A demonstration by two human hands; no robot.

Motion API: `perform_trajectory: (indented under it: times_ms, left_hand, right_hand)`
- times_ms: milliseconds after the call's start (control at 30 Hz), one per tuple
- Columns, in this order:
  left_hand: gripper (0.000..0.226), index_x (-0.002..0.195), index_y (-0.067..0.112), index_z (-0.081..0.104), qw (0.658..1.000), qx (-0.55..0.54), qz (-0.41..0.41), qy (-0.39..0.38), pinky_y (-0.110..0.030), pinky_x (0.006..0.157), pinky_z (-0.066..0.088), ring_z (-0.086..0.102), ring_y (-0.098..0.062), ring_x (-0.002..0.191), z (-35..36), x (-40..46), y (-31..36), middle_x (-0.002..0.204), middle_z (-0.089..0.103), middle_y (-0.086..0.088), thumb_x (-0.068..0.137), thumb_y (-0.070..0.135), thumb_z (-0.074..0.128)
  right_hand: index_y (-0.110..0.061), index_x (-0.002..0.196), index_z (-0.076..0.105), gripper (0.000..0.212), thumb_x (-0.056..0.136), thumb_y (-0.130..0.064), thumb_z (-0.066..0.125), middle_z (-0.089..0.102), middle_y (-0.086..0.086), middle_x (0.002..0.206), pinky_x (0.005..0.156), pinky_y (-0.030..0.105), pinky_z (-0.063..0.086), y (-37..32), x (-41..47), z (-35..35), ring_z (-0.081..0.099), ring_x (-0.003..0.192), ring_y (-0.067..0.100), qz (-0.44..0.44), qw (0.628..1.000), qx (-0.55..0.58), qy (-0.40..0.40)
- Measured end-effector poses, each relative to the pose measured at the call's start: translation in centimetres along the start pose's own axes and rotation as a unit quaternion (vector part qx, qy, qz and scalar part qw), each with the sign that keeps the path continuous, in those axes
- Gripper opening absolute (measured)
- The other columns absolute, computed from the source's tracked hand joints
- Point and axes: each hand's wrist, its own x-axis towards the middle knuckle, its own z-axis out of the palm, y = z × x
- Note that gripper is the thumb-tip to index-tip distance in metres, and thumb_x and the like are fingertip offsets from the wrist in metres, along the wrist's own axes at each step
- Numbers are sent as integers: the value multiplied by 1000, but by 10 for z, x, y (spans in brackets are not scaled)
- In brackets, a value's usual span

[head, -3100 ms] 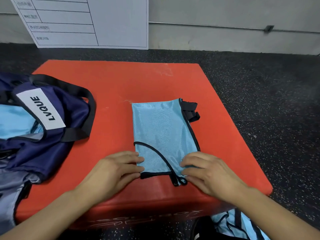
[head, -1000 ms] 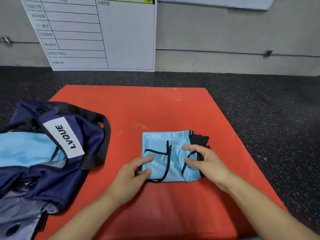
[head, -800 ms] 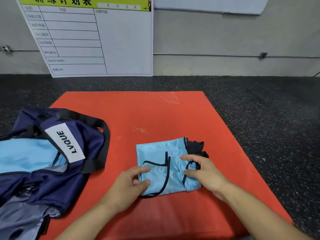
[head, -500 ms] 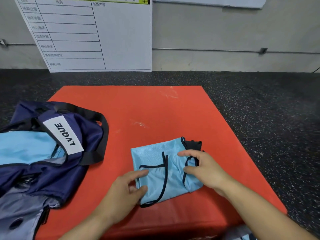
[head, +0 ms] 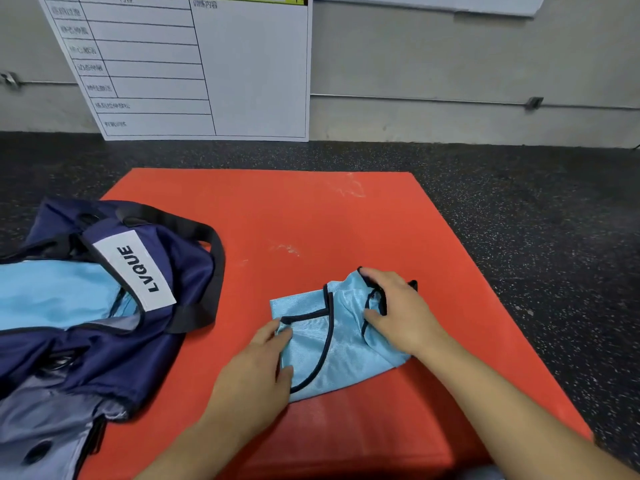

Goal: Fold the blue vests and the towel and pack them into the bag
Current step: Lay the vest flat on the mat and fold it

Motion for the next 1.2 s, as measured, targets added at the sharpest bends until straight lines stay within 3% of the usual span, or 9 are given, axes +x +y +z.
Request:
perform_trajectory:
  times_ms: [133,233,333,433,600,733,867,1033,1200]
  left_hand:
    - [43,138,23,57,987,102,93,81,-38,93,50,57,-21,121,-1,2,-2,155,37,2,99,34,45]
    - [52,148,15,50,974,130,171,69,-40,114,29,37,-18,147,10,7,-10,162,35,-3,104,38,34]
    - [61,154,13,41,967,174,181,38,-40,118,19,26,-15,152,26,7,-22,163,33,-3,106,46,20]
    - [60,157,16,36,964,199,174,19,-41,118,17,22,-13,153,33,7,-34,165,30,-1,105,46,28]
    - [61,157,16,35,965,208,160,23,-41,117,17,20,-14,154,34,8,-33,165,28,0,103,44,30]
    - [61,159,18,29,966,204,156,13,-40,119,12,12,-11,155,34,8,-32,168,21,2,106,47,20]
    - [64,160,19,26,968,203,150,14,-40,120,11,6,-8,156,35,7,-33,168,15,4,106,49,10]
    - [64,160,17,24,968,205,145,-2,-41,120,11,5,-10,156,37,7,-30,169,14,2,106,48,10]
    - [67,162,17,18,970,194,148,-8,-38,121,7,3,-9,156,34,10,-34,170,9,2,105,52,8]
  right_hand:
    - [-18,148,50,55,95,-20,63,46,4,153,116,44,38,-19,-9,15,46,138,25,-146,963,-152,170]
    - [-12,159,32,60,105,-40,36,25,5,167,127,44,15,-31,-19,43,18,156,20,-140,973,-160,89]
    - [-17,164,10,72,104,-56,17,3,-3,171,128,40,4,-26,-23,60,-4,157,10,-119,978,-173,-21]
    - [-27,163,-3,69,105,-60,15,-13,-12,168,127,36,-5,-13,-18,51,-19,153,2,-139,966,-196,-98]
    - [-28,164,10,72,101,-60,-5,4,-4,171,124,42,-10,6,-3,39,-7,157,11,-114,955,-270,-43]
    - [-15,159,31,60,107,-38,16,25,6,167,126,41,0,2,0,22,13,157,21,-89,952,-287,52]
    - [-5,150,47,60,105,-40,27,43,11,158,124,40,16,-31,-25,51,34,150,24,-145,960,-239,37]
    - [-19,163,3,75,101,-61,2,-3,-4,170,126,31,-8,-24,-26,69,-10,157,10,-75,983,-165,-38]
    - [-17,164,2,77,101,-62,2,-4,-2,171,126,31,-10,-26,-7,61,-10,156,10,-63,977,-199,-51]
